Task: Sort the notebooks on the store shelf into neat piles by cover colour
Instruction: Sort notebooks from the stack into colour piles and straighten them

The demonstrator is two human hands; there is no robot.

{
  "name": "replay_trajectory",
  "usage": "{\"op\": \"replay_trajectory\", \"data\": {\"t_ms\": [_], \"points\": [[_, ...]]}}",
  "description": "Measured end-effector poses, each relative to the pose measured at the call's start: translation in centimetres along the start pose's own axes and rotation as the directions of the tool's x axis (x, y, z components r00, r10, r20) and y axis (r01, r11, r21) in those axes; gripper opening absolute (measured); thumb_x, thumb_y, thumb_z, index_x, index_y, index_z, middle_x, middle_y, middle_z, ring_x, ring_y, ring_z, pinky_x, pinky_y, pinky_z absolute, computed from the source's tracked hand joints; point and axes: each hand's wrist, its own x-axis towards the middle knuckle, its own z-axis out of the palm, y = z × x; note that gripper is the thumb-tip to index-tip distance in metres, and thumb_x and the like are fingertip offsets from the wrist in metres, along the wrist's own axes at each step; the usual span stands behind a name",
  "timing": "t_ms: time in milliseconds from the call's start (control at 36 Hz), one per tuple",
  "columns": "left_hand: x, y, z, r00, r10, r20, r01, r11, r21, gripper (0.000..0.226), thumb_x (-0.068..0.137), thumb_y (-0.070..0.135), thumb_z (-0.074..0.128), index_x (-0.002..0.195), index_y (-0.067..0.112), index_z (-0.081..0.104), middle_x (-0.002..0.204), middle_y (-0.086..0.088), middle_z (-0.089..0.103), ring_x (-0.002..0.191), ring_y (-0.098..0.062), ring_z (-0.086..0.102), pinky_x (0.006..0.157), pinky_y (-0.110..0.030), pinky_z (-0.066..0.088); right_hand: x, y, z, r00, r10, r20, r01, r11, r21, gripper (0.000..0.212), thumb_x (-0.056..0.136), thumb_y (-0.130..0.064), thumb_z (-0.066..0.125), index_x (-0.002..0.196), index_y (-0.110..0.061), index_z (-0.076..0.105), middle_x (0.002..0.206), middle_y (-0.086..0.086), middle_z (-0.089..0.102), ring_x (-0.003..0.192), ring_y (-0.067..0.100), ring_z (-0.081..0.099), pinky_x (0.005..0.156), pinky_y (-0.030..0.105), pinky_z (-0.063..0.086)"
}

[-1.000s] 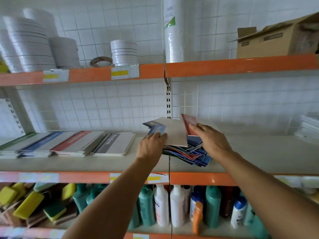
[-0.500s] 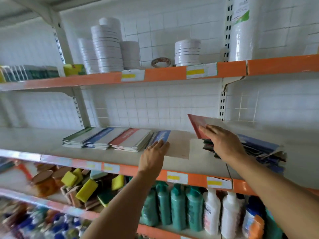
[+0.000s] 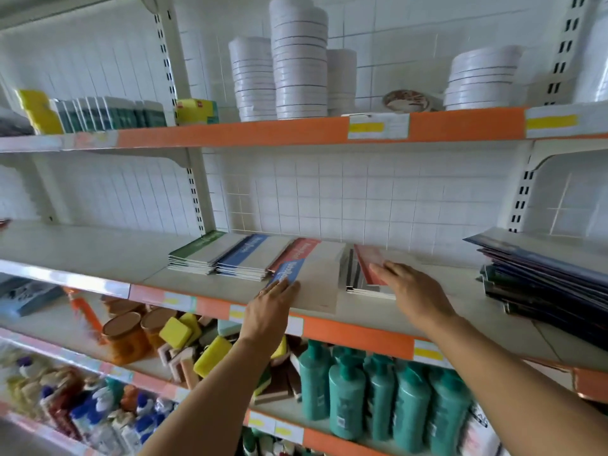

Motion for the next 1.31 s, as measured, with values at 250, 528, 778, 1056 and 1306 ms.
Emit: {"op": "replay_trajectory", "data": {"t_ms": [250,528,778,1056,1306], "points": [[3.5,-3.0,0.8,0.997,-0.044,-0.065,0.042,0.999,-0.033,0.058,0.098,0.003,0.034,0.149,0.031,0.029,0.157,0.006,0.023,0.144,-0.015,0.023,0.110,-0.029,0.028,4.8,-2.6,1.3,1.000,0.027,0.014,-0.027,0.999,0.038,0.069,0.094,0.006,0.031,0.153,-0.028,0.014,0.158,0.000,0.021,0.140,0.018,0.031,0.103,0.029,0.037],[6.0,-8.6,2.0,0.992,-0.049,-0.114,0.036,0.993,-0.113,0.060,0.092,-0.005,0.035,0.144,0.024,0.041,0.153,0.000,0.032,0.143,-0.018,0.027,0.110,-0.029,0.029,10.2,-7.2,3.8,0.996,-0.065,0.054,0.063,0.998,0.029,0.069,0.093,0.004,0.034,0.152,-0.026,0.018,0.154,0.000,0.028,0.136,0.020,0.036,0.097,0.029,0.040],[10.3,-15.3,3.5,0.994,-0.018,-0.106,0.003,0.990,-0.141,0.059,0.078,0.007,0.028,0.126,0.014,0.063,0.137,-0.013,0.053,0.123,-0.036,0.053,0.095,-0.042,0.046,15.1,-10.2,7.0,0.997,0.032,0.066,-0.032,0.999,0.001,0.069,0.091,0.006,0.033,0.152,-0.025,0.019,0.153,0.003,0.031,0.133,0.021,0.039,0.097,0.030,0.041],[14.5,-21.1,6.2,0.993,0.096,0.073,-0.083,0.983,-0.162,0.049,0.073,0.003,0.039,0.105,0.015,0.074,0.112,-0.009,0.070,0.098,-0.028,0.069,0.074,-0.037,0.056,17.9,-13.6,11.0,0.975,0.116,0.190,-0.133,0.988,0.080,0.053,0.099,-0.025,0.043,0.149,-0.028,0.026,0.148,-0.002,0.039,0.130,0.020,0.043,0.094,0.032,0.045],[14.7,-22.1,7.7,0.946,0.234,0.224,-0.262,0.959,0.109,0.071,0.075,0.065,0.039,0.133,0.028,0.055,0.127,0.001,0.062,0.117,-0.021,0.059,0.100,-0.049,0.041,18.6,-13.6,11.9,0.965,0.128,0.228,-0.151,0.985,0.086,0.062,0.095,-0.044,0.050,0.148,-0.023,0.025,0.149,0.001,0.037,0.132,0.021,0.041,0.098,0.032,0.044]]}}
